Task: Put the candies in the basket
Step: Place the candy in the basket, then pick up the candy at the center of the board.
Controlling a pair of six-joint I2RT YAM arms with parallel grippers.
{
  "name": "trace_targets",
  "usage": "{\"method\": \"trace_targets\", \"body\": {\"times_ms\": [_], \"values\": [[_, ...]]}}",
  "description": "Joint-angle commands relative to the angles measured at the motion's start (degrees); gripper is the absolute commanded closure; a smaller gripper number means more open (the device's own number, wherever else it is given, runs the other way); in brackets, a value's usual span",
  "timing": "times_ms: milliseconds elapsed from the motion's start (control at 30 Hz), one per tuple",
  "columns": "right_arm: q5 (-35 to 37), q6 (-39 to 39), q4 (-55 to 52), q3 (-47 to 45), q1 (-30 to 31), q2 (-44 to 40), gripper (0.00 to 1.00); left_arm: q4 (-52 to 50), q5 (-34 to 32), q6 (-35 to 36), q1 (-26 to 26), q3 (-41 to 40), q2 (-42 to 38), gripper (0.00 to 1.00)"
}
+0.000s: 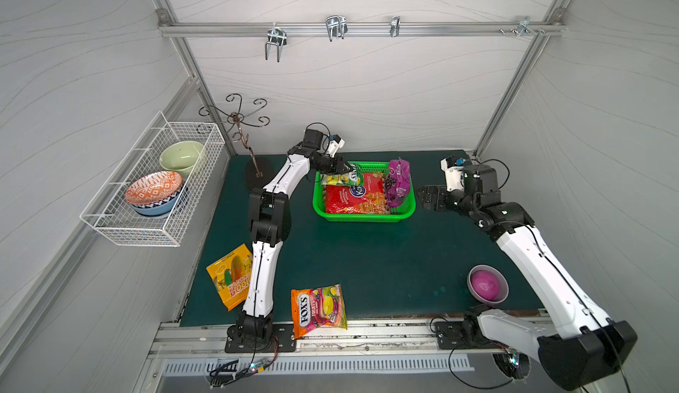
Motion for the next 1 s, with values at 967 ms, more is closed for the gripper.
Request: {"method": "trace_targets", "body": {"times_ms": [967], "values": [[-20.48, -61.32, 16.21, -16.15, 34.62, 7.19, 0.01, -19.59, 3.53, 20.28, 6.70, -20.74, -36.13, 0.43]]}}
